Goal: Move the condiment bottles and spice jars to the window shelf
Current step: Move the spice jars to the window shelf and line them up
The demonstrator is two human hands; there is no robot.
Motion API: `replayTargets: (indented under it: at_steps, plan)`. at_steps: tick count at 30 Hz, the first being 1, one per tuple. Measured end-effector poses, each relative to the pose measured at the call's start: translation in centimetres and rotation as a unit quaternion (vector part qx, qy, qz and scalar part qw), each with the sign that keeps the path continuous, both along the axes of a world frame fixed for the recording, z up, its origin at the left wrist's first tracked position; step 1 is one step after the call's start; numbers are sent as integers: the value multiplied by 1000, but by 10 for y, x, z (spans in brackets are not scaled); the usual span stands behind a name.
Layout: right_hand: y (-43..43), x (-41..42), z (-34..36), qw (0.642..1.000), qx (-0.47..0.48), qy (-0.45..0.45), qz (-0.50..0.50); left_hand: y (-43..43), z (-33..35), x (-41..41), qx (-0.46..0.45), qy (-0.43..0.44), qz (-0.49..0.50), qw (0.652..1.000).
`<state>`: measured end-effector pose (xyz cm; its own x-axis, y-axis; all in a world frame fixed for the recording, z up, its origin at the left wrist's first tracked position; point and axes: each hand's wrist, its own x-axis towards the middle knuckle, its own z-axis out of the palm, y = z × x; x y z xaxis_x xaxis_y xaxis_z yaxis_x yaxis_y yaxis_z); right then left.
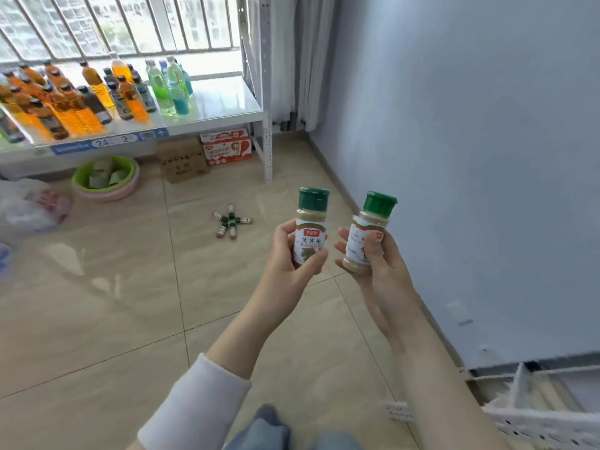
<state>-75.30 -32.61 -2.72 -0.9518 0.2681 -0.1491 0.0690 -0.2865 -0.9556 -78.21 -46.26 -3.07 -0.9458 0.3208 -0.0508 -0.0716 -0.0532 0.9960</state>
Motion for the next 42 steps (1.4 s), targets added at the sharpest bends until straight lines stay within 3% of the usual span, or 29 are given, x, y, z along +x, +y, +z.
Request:
replayTargets:
  at_steps: [10, 19, 27, 42]
  plan:
    - [-45, -182, -35, 995, 32, -51, 74, -45, -32, -168, 13, -36, 98, 994]
    - [-23, -385, -15, 985, 49, -8, 164, -30, -2, -358, -19, 13, 126, 992]
    - [-45, -559, 15, 977, 71, 50, 193, -65, 31, -520, -17, 56, 192, 980]
    - [-110, -856, 82, 980, 96, 100, 141, -140, 91, -816, -68, 141, 225, 962]
